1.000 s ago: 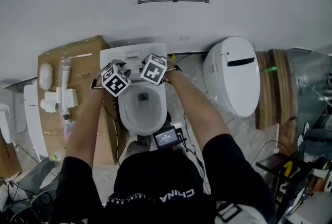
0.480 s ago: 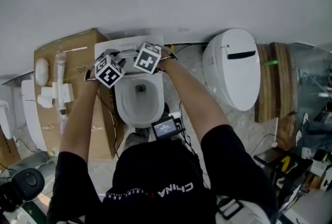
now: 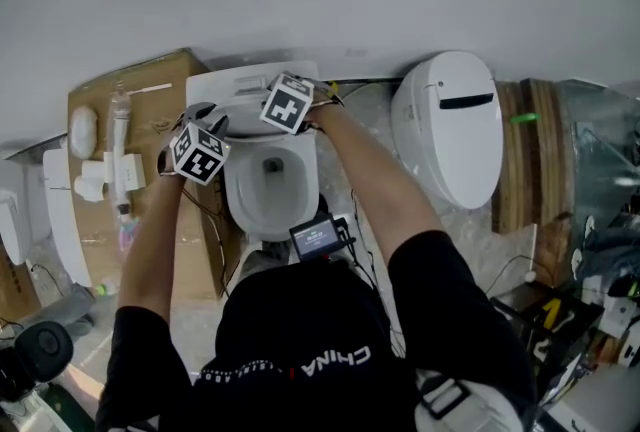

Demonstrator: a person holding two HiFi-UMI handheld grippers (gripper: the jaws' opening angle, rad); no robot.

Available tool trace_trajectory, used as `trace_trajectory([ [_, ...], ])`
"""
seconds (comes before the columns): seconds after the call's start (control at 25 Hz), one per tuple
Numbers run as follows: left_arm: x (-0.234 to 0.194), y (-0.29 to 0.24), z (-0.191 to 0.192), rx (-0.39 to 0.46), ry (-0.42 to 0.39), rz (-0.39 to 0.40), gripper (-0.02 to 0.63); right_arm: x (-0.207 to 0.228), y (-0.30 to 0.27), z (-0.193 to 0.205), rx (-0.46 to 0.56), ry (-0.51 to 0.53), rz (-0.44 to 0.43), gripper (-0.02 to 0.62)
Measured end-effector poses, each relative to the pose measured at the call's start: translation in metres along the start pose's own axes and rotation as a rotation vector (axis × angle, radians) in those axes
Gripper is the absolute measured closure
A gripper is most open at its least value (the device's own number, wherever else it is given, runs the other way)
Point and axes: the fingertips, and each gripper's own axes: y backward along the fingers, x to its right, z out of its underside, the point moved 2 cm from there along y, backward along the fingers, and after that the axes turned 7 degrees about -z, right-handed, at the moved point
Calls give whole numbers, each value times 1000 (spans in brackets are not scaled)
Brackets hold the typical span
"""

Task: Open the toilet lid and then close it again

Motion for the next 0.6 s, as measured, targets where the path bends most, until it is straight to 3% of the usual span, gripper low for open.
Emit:
trace_trajectory([
  [0.32, 5, 32, 17, 24, 21, -25, 477, -17, 27, 1, 2, -16, 71, 414],
  [0.6, 17, 56, 17, 56, 45, -18, 479, -55, 72, -7, 142, -17, 205, 418],
])
